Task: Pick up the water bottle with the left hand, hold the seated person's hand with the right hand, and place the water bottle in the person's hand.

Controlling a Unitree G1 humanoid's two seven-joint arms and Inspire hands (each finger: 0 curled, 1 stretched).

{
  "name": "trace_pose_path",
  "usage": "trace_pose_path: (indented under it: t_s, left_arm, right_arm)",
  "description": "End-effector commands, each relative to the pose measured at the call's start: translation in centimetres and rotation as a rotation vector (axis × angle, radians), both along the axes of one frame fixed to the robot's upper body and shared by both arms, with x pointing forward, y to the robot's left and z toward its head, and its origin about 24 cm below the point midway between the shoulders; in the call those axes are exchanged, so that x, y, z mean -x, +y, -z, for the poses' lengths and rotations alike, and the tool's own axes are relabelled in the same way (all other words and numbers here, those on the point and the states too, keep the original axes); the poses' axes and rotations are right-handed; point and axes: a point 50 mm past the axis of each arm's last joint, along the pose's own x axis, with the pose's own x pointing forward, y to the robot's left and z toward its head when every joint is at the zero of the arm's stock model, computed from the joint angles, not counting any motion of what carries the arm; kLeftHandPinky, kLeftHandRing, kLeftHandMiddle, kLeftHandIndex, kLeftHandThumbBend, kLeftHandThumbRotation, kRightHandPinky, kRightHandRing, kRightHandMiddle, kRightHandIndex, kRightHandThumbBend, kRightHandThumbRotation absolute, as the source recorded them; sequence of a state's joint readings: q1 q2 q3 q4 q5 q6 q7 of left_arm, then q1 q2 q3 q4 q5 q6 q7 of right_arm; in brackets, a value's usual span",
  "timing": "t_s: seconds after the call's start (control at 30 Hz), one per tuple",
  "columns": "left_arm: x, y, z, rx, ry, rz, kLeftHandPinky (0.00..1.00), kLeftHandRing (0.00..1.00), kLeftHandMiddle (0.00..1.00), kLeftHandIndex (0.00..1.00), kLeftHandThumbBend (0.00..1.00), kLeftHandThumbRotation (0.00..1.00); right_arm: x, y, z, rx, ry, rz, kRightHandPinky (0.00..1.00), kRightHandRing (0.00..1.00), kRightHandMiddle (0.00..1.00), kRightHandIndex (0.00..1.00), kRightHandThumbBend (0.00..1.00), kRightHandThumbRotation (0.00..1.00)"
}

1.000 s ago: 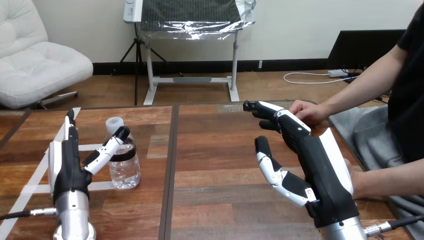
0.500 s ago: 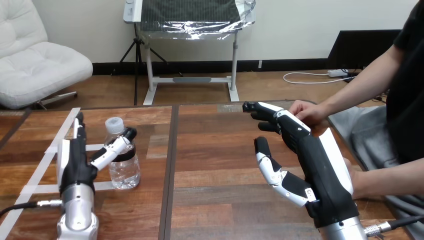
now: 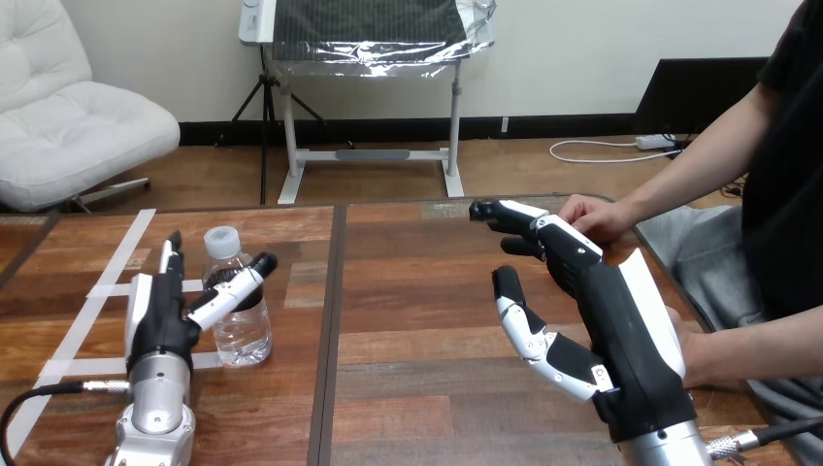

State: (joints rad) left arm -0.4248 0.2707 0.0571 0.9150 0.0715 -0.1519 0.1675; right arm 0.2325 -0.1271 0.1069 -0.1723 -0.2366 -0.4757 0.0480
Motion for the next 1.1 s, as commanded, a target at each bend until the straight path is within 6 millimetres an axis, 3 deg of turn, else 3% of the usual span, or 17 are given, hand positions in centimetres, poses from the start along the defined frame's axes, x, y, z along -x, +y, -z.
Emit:
trace_pose_path:
  t_s: [0.0, 1.07]
  left_arm:
    - [-2.31, -0.38, -2.38, -0.004, -0.052, 0.041, 0.94, 1.00, 1.00, 1.00, 0.99, 0.49]
    - [-3.25, -1.25, -2.51, -0.112, 0.019, 0.117, 0.90, 0.97, 1.00, 1.00, 1.00, 0.49]
  right_arm:
    - [-0.69, 0.19, -1.83, -0.002, -0.086, -0.009, 0.80, 0.84, 0.83, 0.75, 0.14, 0.00]
    - [-0.68, -0.37, -1.78, 0.005, -0.075, 0.006, 0.83, 0.84, 0.84, 0.74, 0.14, 0.00]
